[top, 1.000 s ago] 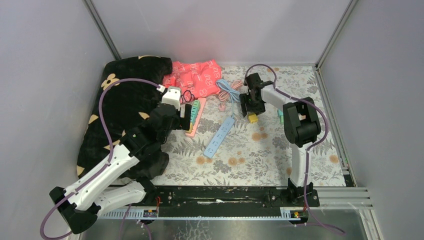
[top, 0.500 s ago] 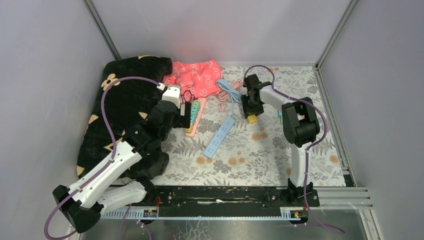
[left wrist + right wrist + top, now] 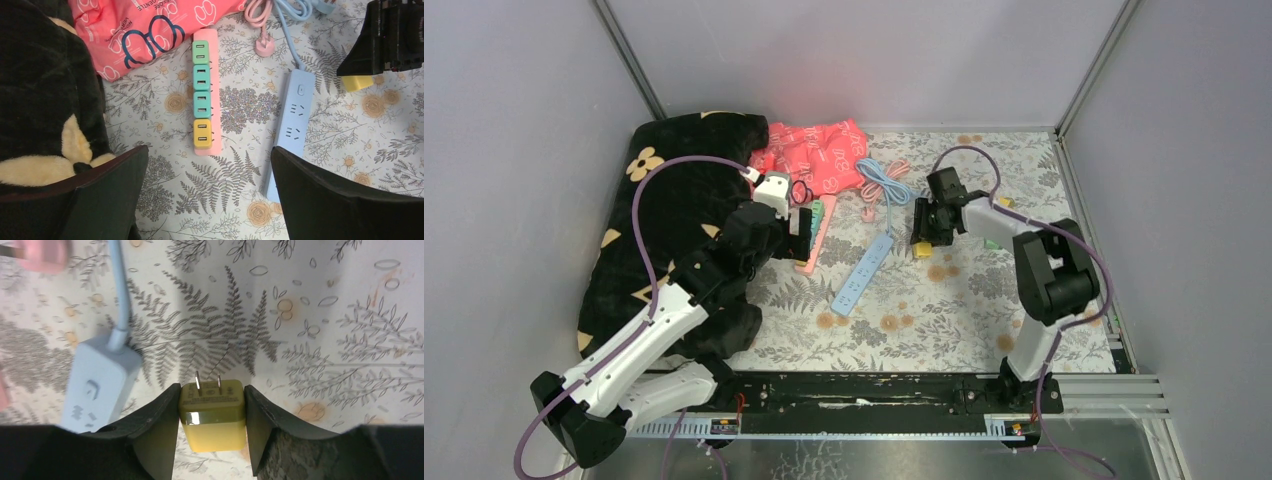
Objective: Insert the plug
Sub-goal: Pick up the plug from the center of the board.
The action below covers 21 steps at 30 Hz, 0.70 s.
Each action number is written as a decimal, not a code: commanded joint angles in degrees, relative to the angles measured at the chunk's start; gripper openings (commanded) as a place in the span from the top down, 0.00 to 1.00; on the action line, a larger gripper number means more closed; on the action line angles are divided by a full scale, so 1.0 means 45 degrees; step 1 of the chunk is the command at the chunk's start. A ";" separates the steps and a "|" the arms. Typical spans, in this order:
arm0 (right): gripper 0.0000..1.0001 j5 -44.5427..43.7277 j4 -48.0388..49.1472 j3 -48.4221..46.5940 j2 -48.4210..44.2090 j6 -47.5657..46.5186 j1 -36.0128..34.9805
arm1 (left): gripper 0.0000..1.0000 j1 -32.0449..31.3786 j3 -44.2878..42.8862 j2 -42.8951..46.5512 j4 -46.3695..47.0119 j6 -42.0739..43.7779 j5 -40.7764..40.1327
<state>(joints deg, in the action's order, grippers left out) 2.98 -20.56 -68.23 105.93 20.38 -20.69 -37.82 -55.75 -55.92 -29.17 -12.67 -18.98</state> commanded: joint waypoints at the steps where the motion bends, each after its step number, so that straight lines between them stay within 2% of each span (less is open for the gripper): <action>1: 0.59 0.0904 0.2476 0.1124 -0.1884 0.2063 -0.0098 | 0.00 0.0104 -0.0067 -0.0022 0.0797 0.0163 0.0474; 12: 0.59 0.1943 0.7155 0.5470 -0.5764 0.6188 -0.0104 | 0.00 -0.0094 -0.0085 -0.0374 0.1406 -0.1395 0.2486; 18: 0.60 0.2215 0.9634 0.7566 -0.7248 0.8894 -0.0124 | 0.00 -0.1528 0.0753 -0.0610 0.3132 -0.2454 0.2197; 21: 0.62 0.2018 1.0218 0.8229 -0.7890 0.9792 -0.0233 | 0.00 -0.2049 0.1085 -0.0883 0.3997 -0.2976 0.1995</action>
<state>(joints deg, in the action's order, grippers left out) 11.64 15.73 -33.65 74.59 55.24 -20.86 -44.49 -52.88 -58.57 -20.49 -21.69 -9.39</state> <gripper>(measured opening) 0.530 0.997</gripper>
